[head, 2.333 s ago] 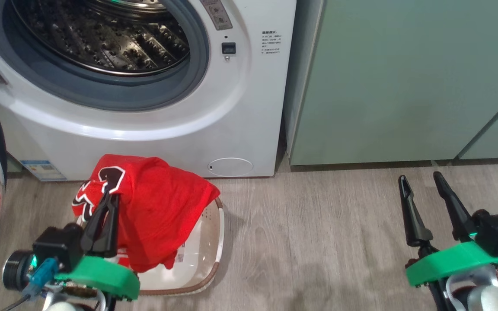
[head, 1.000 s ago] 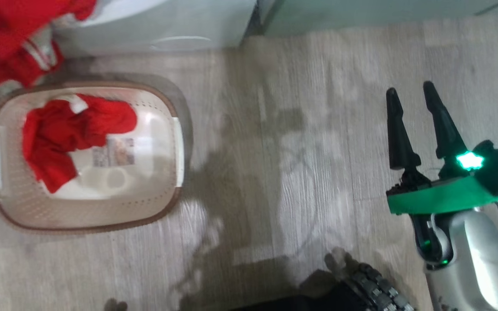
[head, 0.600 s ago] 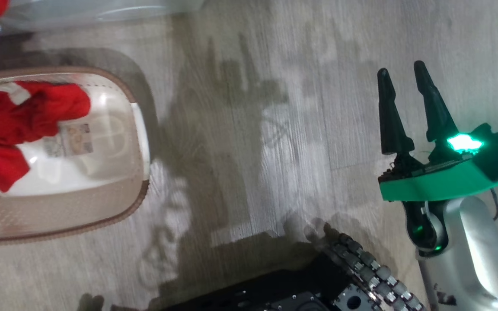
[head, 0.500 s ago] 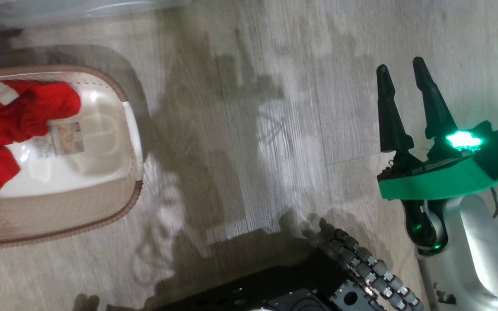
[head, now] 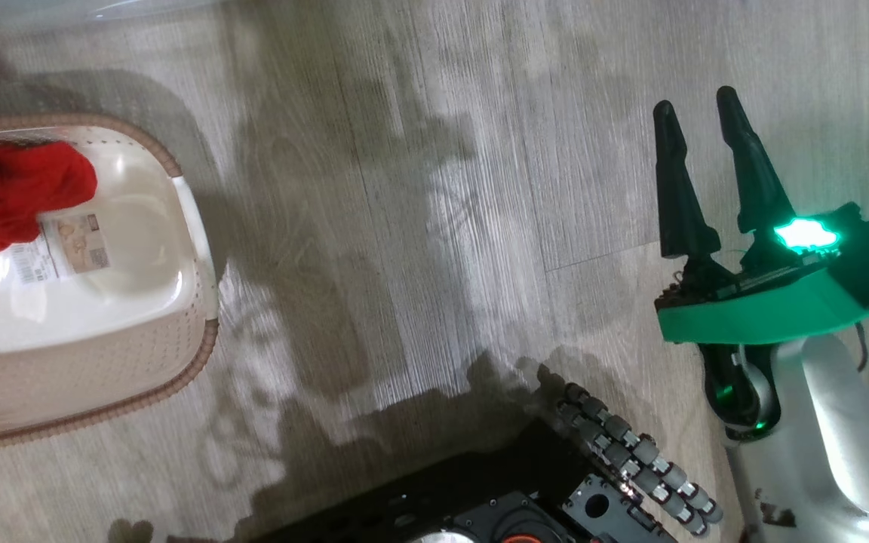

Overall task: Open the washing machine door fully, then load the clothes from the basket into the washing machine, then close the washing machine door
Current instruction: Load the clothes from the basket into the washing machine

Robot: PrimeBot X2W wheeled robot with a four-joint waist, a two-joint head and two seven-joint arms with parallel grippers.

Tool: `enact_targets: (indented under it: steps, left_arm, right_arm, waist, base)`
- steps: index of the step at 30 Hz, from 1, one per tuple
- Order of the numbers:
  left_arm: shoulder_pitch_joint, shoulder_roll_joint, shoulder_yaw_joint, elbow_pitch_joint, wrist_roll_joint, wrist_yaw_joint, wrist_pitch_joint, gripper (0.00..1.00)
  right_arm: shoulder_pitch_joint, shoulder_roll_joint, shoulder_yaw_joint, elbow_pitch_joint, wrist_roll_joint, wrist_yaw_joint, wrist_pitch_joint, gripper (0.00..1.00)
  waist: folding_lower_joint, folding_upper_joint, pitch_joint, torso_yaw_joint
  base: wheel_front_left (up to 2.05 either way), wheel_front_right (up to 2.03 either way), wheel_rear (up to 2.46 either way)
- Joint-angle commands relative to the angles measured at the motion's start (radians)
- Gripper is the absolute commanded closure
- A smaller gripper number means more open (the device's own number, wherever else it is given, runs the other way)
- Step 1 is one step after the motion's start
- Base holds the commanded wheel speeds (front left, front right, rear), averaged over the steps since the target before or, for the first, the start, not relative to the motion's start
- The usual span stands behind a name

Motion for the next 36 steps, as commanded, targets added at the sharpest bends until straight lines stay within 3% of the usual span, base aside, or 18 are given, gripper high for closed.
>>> enact_targets:
  steps: [1,3,13,14,15,21,27,36]
  left_arm:
    - [-0.033,0.048,0.023,-0.026,0.004,-0.004,-0.009,1.0]
    - [-0.046,0.043,0.019,-0.005,0.012,-0.012,-0.047,1.0]
    - [0.051,0.022,-0.017,0.164,-0.005,-0.058,-0.042,1.0]
    - [0.053,0.02,-0.02,0.169,-0.001,-0.054,-0.052,0.57]
    - [0.056,0.018,-0.027,0.171,0.007,-0.053,-0.062,0.0]
    - [0.114,-0.008,-0.053,0.161,0.031,-0.043,-0.146,0.0]
    - [0.275,-0.054,-0.042,0.074,0.01,-0.007,-0.247,0.0]
    - [0.658,-0.114,0.015,-0.272,-0.011,0.1,-0.311,0.0]
  right_arm:
    - [0.023,-0.003,0.017,-0.032,0.01,0.0,-0.009,0.0]
    - [0.023,-0.003,0.016,-0.034,0.012,0.0,-0.009,0.0]
    - [0.011,-0.003,0.011,-0.032,0.015,0.0,-0.009,0.0]
    - [0.009,-0.003,0.01,-0.031,0.014,0.0,-0.009,0.0]
    - [0.008,-0.003,0.009,-0.03,0.011,0.0,-0.009,0.0]
    - [0.014,-0.003,-0.008,-0.022,-0.015,0.0,-0.009,0.0]
    - [0.035,-0.003,-0.024,-0.015,-0.044,0.0,-0.009,0.0]
    - [0.064,-0.003,-0.042,0.01,-0.096,0.0,-0.009,0.0]
  waist:
    - [0.0,0.0,0.001,0.002]
    - [0.0,0.0,0.005,0.005]
    - [0.0,0.0,0.007,0.023]
    - [0.0,0.0,0.005,0.026]
    - [0.0,0.0,0.003,0.029]
    - [0.0,0.0,-0.04,0.058]
    - [0.0,0.0,-0.108,0.102]
    - [0.0,0.0,-0.205,0.169]
  base:
    - [0.0,0.0,0.0]
    - [0.0,0.0,0.0]
    - [0.0,0.0,0.0]
    - [0.0,0.0,0.0]
    - [0.0,0.0,0.0]
    - [0.0,0.0,0.0]
    - [0.0,0.0,0.0]
    - [0.0,0.0,0.0]
